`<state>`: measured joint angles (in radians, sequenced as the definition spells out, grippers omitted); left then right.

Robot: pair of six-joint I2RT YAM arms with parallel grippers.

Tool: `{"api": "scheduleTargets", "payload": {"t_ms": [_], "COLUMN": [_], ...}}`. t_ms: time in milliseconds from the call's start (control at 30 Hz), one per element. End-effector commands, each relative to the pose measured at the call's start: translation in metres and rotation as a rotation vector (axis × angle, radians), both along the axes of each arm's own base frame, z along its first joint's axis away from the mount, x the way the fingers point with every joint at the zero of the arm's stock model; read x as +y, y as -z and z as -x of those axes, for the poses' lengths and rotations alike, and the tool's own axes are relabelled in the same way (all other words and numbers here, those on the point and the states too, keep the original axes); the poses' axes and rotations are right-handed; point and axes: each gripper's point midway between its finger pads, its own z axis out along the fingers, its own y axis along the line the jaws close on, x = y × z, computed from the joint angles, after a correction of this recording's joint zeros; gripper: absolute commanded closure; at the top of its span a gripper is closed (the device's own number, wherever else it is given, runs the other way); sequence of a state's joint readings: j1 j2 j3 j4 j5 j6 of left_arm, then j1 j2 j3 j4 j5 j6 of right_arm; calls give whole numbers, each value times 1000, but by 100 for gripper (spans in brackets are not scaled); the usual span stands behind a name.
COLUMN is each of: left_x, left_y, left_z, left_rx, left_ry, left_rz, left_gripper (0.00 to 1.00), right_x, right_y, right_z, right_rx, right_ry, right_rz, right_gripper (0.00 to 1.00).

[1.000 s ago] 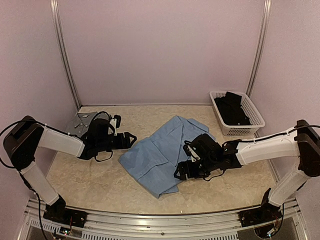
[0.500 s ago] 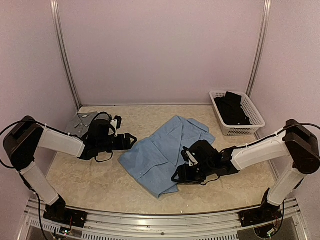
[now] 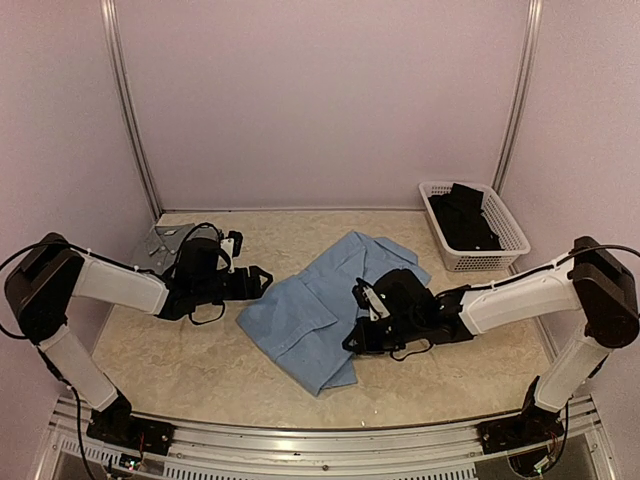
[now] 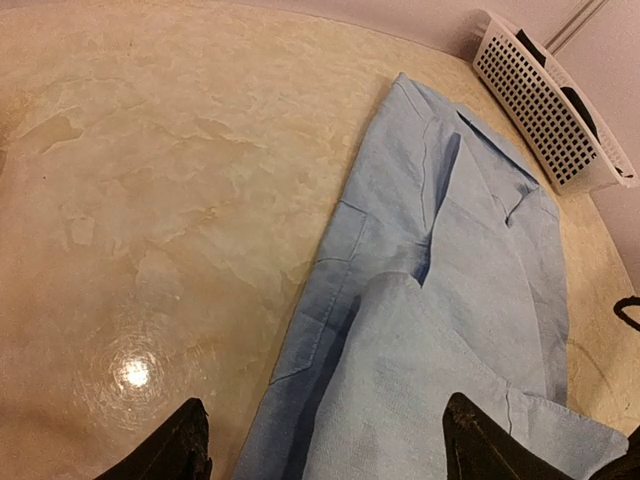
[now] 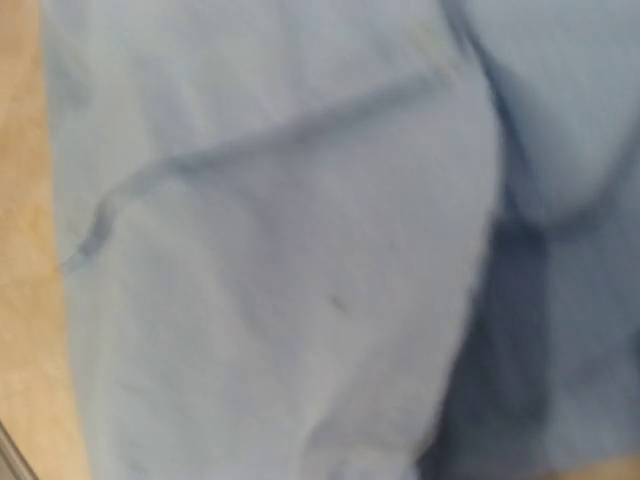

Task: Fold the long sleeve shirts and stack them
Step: Smooth out the 2/3-rectangle-folded shirt at the center of the board.

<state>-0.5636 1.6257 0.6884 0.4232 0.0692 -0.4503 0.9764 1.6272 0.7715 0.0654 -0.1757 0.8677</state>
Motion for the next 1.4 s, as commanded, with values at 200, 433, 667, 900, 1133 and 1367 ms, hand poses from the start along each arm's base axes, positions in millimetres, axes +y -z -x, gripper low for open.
{"api": "scheduleTargets", "payload": {"t_ms": [200, 433, 667, 900, 1133, 1367], "left_x": [4, 6, 5, 6, 5, -6], "left_y": [-5, -5, -3, 1, -1, 3], "left_z": [1, 0, -1, 1, 1, 10], "left_rx": [-25, -26, -25, -16, -18, -22], "left_ry": [-7, -15, -16, -15, -8, 43], "left_rz": [-30, -44, -47, -52, -50, -73], "left_gripper": [24, 24, 24, 24, 24, 24], "right_x": [27, 25, 1, -30, -41, -54], "right_y": [-56, -62, -47, -10, 28, 44], "right_z": [-33, -41, -51, -73, -72, -67], "right_rx": [-282, -383, -443, -413, -335, -283], "right_ry": [-142, -221, -233, -209, -232, -215], "right_rz": [71, 161, 277, 375, 436, 491], "right_gripper": [100, 100, 100, 100, 98, 82]}}
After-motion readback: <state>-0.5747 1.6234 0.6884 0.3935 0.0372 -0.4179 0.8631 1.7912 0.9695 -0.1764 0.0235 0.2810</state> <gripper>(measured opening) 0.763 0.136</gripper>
